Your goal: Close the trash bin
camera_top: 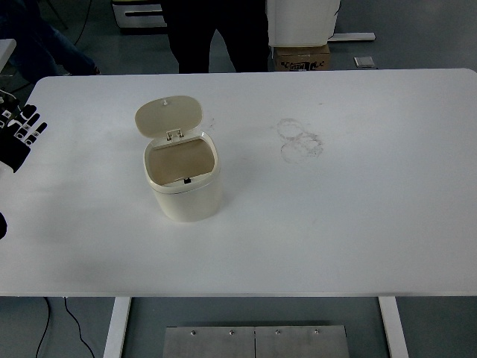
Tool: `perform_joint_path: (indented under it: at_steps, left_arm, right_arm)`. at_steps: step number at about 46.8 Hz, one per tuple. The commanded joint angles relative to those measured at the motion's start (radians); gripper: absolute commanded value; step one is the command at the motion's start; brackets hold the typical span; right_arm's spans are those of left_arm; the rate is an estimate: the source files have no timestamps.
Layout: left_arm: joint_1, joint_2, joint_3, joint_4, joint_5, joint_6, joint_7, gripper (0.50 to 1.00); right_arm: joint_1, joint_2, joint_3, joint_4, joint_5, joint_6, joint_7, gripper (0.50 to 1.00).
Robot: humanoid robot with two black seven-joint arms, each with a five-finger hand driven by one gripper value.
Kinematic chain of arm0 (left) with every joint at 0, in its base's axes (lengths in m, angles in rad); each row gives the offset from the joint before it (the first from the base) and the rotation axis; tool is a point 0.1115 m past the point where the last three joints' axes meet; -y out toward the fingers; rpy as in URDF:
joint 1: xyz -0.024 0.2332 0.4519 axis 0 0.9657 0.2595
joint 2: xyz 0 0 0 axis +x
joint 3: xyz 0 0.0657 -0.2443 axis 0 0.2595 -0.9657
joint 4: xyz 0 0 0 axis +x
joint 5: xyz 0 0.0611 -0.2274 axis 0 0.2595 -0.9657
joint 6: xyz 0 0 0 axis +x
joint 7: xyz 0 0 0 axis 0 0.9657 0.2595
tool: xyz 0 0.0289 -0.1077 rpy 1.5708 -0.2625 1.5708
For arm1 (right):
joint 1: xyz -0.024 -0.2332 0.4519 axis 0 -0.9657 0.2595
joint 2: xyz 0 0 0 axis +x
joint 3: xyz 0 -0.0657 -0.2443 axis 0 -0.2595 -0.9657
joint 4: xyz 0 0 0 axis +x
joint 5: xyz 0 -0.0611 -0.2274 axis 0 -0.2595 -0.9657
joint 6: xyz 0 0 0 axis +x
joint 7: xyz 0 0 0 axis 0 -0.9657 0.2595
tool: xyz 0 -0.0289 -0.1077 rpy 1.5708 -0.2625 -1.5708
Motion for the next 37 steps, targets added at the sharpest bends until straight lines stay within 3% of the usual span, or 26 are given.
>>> perform_joint_path:
  at_steps: [1,37]
  left_arm:
    - [0.0,-0.001,0.001,-0.001,0.0,0.0,0.0,1.0]
    - [-0.032,0.01,0.004,-0.001,0.003,-0.003,0.008,1.0]
  right_arm:
    - [0.0,0.0,0.0,0.0,0.0,0.0,0.0,0.991]
    - [0.0,0.0,0.0,0.0,0.0,0.0,0.0,0.991]
